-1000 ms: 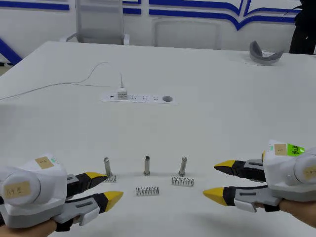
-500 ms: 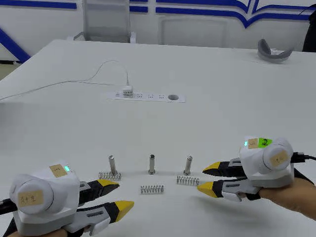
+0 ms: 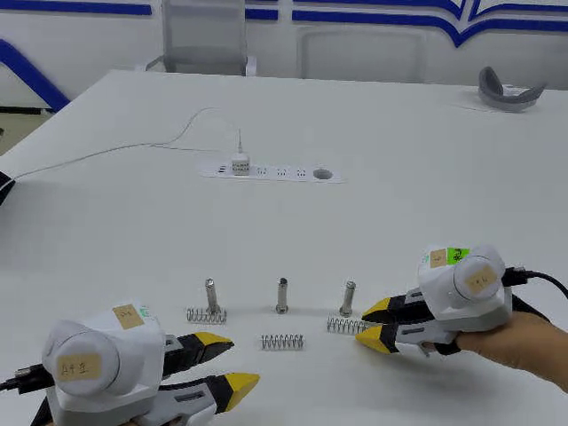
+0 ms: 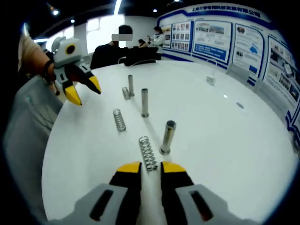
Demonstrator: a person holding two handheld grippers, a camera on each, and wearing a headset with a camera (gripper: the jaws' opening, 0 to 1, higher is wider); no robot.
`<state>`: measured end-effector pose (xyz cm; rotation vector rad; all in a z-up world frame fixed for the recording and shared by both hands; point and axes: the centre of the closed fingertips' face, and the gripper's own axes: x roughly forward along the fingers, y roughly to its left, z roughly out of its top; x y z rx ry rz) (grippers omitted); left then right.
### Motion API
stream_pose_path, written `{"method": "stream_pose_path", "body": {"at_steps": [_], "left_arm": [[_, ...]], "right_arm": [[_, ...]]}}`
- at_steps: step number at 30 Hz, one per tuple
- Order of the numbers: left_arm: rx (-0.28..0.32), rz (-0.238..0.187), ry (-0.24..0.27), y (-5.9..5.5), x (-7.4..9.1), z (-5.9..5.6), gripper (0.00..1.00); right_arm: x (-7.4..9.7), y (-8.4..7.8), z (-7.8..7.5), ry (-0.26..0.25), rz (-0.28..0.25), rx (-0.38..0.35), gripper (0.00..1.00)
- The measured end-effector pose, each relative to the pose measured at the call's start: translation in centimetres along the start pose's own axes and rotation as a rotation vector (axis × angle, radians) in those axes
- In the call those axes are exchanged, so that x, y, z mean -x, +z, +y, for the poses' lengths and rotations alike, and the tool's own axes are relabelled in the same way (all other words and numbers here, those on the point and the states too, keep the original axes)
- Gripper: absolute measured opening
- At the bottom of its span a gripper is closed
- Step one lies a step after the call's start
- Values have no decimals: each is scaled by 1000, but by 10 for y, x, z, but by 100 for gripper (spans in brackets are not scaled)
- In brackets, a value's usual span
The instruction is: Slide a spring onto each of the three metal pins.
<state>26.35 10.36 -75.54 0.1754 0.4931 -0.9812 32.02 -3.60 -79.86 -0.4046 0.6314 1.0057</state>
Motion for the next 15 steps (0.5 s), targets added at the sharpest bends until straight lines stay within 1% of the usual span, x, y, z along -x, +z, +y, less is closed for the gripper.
{"method": "stream_pose_path", "body": {"at_steps": [5, 6, 8, 11, 15], "left_arm": [[-1, 7, 2, 0, 1, 0, 30], [-1, 8, 3, 0, 1, 0, 30], [-3, 10, 2, 0, 1, 0, 30], [-9, 18, -2, -1, 0, -1, 30], [-30, 20, -15, 4, -4, -4, 30]], "right_arm": [[-1, -3, -1, 8, 0, -5, 14], [-1, -1, 0, 14, -7, -5, 14], [-1, -1, 1, 12, -6, 20, 12], [-1, 0, 3, 17, -3, 22, 12], [1, 1, 7, 11, 5, 36, 12]]}}
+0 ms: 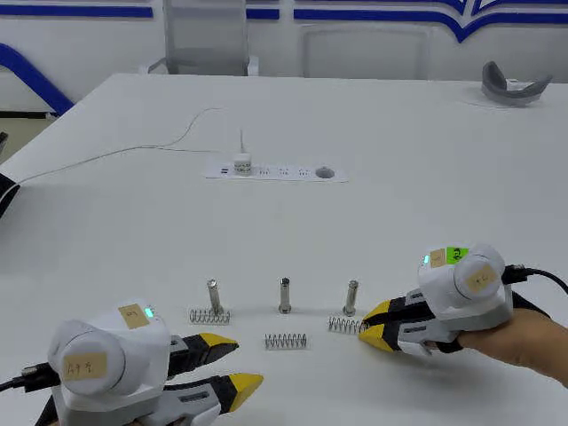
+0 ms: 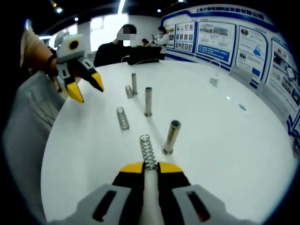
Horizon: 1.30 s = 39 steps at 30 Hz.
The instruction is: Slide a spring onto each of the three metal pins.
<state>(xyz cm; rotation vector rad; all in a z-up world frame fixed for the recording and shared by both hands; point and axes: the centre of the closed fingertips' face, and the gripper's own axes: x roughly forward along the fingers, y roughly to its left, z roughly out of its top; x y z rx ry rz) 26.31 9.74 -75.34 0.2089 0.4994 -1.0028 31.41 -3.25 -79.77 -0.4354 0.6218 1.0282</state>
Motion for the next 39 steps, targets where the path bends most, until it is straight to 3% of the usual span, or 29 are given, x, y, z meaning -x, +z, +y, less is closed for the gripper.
{"method": "stream_pose_path", "body": {"at_steps": [9, 17, 25, 32, 39], "left_arm": [[-58, 5, -39, 10, -17, -2, 30], [-147, 20, -111, 14, -40, -21, 30], [-256, 59, -161, 2, -56, -42, 29], [-335, 67, -187, -2, -61, -55, 26], [-405, 81, -195, -7, -65, -65, 16]], "right_arm": [[14, 6, 18, 17, 5, 24, 11], [24, 15, 39, 42, 15, 62, 11], [28, 25, 67, 110, 42, 114, 11], [24, 26, 81, 149, 90, 156, 11], [24, 30, 92, 165, 109, 167, 11]]}}
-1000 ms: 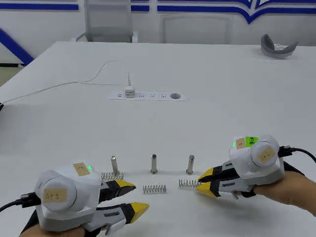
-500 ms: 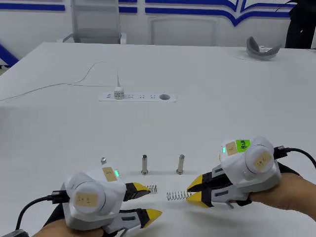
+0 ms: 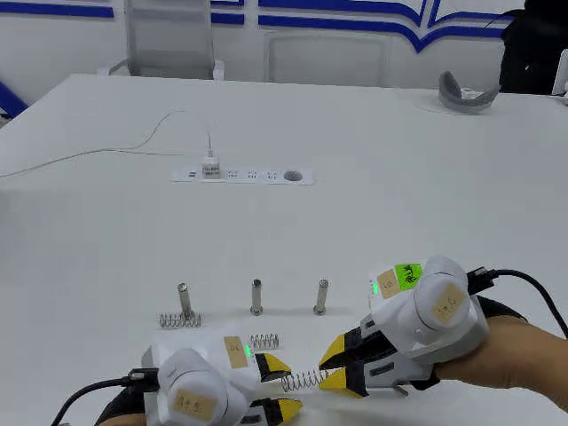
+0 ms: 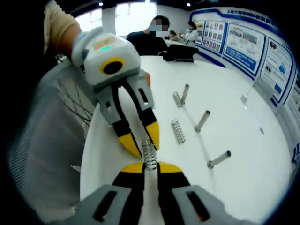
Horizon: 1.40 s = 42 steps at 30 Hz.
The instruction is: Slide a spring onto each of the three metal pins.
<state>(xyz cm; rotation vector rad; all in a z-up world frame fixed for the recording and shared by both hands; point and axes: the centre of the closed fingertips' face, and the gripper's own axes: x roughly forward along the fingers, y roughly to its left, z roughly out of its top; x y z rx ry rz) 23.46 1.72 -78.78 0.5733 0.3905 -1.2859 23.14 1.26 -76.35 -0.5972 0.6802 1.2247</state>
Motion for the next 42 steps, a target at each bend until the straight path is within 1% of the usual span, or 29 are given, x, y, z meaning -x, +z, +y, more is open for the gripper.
{"method": "stream_pose_path", "body": {"at_steps": [1, 3, 7, 10, 13, 17, 19, 20, 23, 25, 30, 35, 39, 42], "left_arm": [[-5, 7, 8, -1, -1, 1, 14], [2, 5, 9, -2, 0, 1, 11], [9, 1, 8, -3, -2, -4, 11], [19, 1, 5, -3, -3, -6, 11], [31, -8, 8, -2, -3, -8, 10], [87, -28, 1, 0, -2, -9, 10], [139, -39, -13, 0, -2, -11, 10], [152, -45, -18, 1, -2, -11, 10], [156, -55, -18, 2, -1, -11, 10], [169, -65, -18, 4, -1, -11, 10], [220, -99, -16, 7, 2, -7, 10], [241, -107, -8, 6, 4, -4, 10], [259, -136, 4, 8, 6, 2, 10], [283, -163, 17, 12, 8, 6, 10]], "right_arm": [[0, 1, 2, 4, 2, 0, 11], [1, 1, 4, 5, 4, 0, 11], [2, 2, 7, 0, -1, -17, 11], [4, 5, 9, -7, -17, -36, 11], [6, 9, 11, -23, -40, -52, 11], [8, 11, 11, -46, -72, -81, 11], [8, 12, 12, -53, -92, -100, 11], [9, 13, 12, -55, -98, -105, 11], [10, 14, 12, -66, -111, -113, 12], [12, 16, 10, -75, -126, -122, 12], [14, 28, 6, -97, -194, -159, 12], [11, 32, 5, -107, -207, -156, 12], [12, 37, 0, -126, -234, -163, 12], [12, 37, -2, -134, -244, -186, 17]]}}
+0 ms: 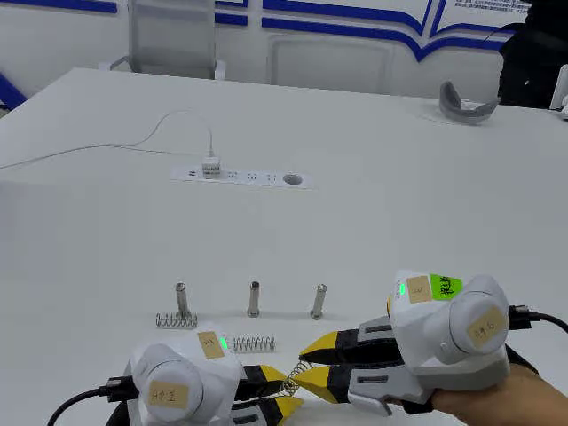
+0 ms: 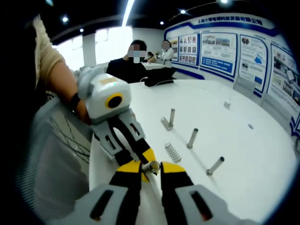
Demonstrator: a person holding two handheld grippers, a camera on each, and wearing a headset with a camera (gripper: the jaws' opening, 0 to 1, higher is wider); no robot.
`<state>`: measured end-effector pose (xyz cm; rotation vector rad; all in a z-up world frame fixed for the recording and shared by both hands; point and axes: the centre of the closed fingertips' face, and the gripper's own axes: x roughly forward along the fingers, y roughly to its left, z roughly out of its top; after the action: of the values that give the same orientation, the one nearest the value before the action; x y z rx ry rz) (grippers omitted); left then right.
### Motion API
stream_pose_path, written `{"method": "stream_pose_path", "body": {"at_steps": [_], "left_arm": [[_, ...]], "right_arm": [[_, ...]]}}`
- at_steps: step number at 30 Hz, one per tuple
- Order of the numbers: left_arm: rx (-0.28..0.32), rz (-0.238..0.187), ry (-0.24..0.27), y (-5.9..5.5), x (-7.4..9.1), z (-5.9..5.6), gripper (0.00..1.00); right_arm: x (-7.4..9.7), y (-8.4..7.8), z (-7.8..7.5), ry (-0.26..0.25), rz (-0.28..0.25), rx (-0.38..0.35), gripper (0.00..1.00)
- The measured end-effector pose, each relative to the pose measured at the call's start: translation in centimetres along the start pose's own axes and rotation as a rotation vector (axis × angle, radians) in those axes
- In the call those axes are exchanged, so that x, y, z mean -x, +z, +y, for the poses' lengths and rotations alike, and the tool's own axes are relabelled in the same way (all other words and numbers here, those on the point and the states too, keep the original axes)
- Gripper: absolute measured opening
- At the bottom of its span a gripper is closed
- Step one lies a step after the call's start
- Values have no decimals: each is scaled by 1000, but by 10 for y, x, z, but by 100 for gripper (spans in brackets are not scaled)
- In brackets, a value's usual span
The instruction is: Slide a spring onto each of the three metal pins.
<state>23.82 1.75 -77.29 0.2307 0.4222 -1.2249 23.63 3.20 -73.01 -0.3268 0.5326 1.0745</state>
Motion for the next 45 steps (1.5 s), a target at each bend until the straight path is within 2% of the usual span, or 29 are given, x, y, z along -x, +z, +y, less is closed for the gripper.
{"method": "stream_pose_path", "body": {"at_steps": [9, 16, 20, 29, 38, 45], "left_arm": [[0, -41, 5, 10, 0, -1, 10], [19, -43, 9, 10, 1, 0, 10], [15, -47, 4, 11, 0, -2, 10], [23, -62, 29, 13, 2, 3, 11], [44, -60, 46, 11, 4, 8, 22], [71, -71, 63, 11, 5, 13, 37]], "right_arm": [[2, 9, -6, -10, -96, -112, 14], [-1, 14, -2, -8, -118, -100, 12], [-6, 20, 4, -2, -115, -52, 12], [-4, 22, -2, -26, -113, -34, 12], [-1, 24, -12, -52, -118, -39, 12], [9, 30, -31, -95, -128, -35, 12]]}}
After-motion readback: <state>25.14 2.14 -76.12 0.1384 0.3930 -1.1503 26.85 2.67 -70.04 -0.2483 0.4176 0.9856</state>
